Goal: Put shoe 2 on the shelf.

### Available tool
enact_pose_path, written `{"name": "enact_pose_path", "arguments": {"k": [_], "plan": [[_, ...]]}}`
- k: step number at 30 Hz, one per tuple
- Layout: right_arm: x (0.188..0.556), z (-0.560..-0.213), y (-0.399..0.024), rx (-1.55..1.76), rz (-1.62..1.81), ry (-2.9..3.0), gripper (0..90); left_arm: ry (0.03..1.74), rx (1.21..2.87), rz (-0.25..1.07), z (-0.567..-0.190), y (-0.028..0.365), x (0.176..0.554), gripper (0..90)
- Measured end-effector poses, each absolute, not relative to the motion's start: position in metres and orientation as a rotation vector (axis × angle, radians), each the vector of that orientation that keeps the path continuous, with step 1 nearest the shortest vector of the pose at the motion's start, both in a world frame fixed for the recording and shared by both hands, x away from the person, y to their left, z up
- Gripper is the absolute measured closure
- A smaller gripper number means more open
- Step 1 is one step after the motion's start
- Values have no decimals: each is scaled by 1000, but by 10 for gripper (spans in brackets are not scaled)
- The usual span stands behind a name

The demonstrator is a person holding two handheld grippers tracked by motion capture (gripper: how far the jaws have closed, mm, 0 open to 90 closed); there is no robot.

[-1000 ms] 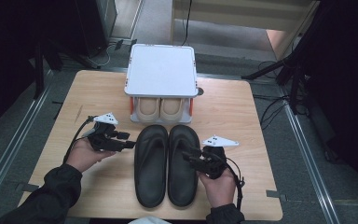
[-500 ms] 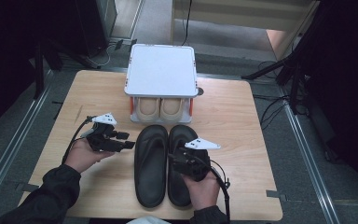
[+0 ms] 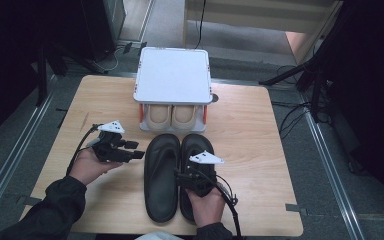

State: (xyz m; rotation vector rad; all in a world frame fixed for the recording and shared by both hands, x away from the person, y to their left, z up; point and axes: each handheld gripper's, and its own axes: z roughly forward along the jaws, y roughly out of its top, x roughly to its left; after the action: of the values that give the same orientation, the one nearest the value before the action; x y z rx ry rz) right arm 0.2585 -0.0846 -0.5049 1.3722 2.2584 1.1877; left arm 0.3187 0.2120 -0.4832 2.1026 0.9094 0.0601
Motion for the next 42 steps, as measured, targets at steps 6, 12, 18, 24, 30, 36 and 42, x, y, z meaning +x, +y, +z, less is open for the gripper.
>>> {"name": "enact_pose_path", "arguments": {"k": [6, 12, 18, 24, 30, 36, 42], "plan": [[265, -513, -74, 1421, 1188, 2252, 332, 911, 2103, 61, -483, 212, 319, 480], [271, -519, -66, 1453, 1163, 2253, 373, 912, 2101, 62, -483, 212, 319, 480], [273, -519, -65, 1464, 1132, 2253, 433, 909, 2107, 64, -484, 211, 319, 481], [273, -519, -65, 1465, 1132, 2256, 479, 911, 2102, 65, -484, 212, 320, 481], [274, -518, -66, 1474, 1132, 2261, 512, 912, 2101, 67, -484, 212, 319, 481], [273, -519, -68, 1495, 1146, 2243, 613, 910, 2099, 64, -484, 212, 319, 481], [274, -518, -72, 1526, 1147, 2237, 663, 909, 2099, 68, -483, 212, 319, 481]]}}
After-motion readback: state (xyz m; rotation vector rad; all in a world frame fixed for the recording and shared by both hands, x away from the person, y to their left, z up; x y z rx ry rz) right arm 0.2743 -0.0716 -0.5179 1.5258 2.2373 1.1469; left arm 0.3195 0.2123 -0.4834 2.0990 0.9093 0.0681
